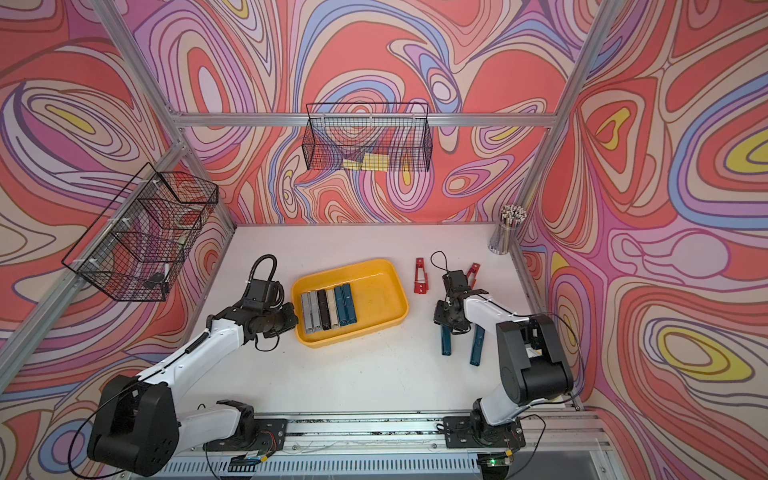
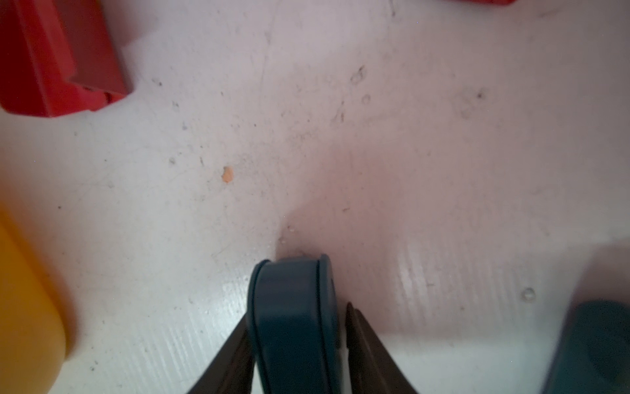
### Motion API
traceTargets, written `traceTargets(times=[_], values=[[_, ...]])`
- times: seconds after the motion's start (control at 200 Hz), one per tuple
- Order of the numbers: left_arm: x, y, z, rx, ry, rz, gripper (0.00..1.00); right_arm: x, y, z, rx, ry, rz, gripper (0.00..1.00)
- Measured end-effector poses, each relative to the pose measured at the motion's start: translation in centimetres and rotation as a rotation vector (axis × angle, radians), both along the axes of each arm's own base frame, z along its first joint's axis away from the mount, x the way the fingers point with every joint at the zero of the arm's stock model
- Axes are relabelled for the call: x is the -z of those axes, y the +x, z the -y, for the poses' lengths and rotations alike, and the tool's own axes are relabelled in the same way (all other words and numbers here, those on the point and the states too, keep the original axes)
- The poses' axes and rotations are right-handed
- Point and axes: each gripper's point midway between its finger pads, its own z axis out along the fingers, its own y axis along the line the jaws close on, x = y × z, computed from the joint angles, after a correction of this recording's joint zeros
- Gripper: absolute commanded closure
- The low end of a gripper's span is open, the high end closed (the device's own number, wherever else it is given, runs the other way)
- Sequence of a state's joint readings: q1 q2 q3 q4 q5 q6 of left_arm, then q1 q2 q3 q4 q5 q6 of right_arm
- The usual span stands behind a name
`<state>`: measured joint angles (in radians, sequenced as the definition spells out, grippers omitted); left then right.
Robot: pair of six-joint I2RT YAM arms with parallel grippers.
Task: Put the pruning pliers into the storage box
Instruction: Pick up the pruning pliers from the center of the board.
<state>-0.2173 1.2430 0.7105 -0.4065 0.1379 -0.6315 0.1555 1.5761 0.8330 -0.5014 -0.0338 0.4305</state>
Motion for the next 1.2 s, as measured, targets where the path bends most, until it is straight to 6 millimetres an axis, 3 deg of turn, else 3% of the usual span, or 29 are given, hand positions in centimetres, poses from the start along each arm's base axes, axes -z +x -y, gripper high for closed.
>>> traceTargets(times=[0.15,0.451,0.811,1.202], values=[[0.0,0.0,0.0,0.0,0.0,0.0,1.0,0.1,0.3,-0.1,-0.001,0.001,-0.002,0.6],[0.0,0.0,0.0,0.0,-0.001,0.005,1.0,-0.1,0.7,-0.3,-0.01,0.006,0.003,0.84],[0.0,0.0,0.0,0.0,-0.001,0.005,1.0,-0.4,1.0,-0.5,-0.017,0.018,0.012,1.0],[0.0,0.0,0.0,0.0,-0.001,0.005,1.0,-2.1,1.6,-1.0,-0.027,0.042,0.047,1.0]])
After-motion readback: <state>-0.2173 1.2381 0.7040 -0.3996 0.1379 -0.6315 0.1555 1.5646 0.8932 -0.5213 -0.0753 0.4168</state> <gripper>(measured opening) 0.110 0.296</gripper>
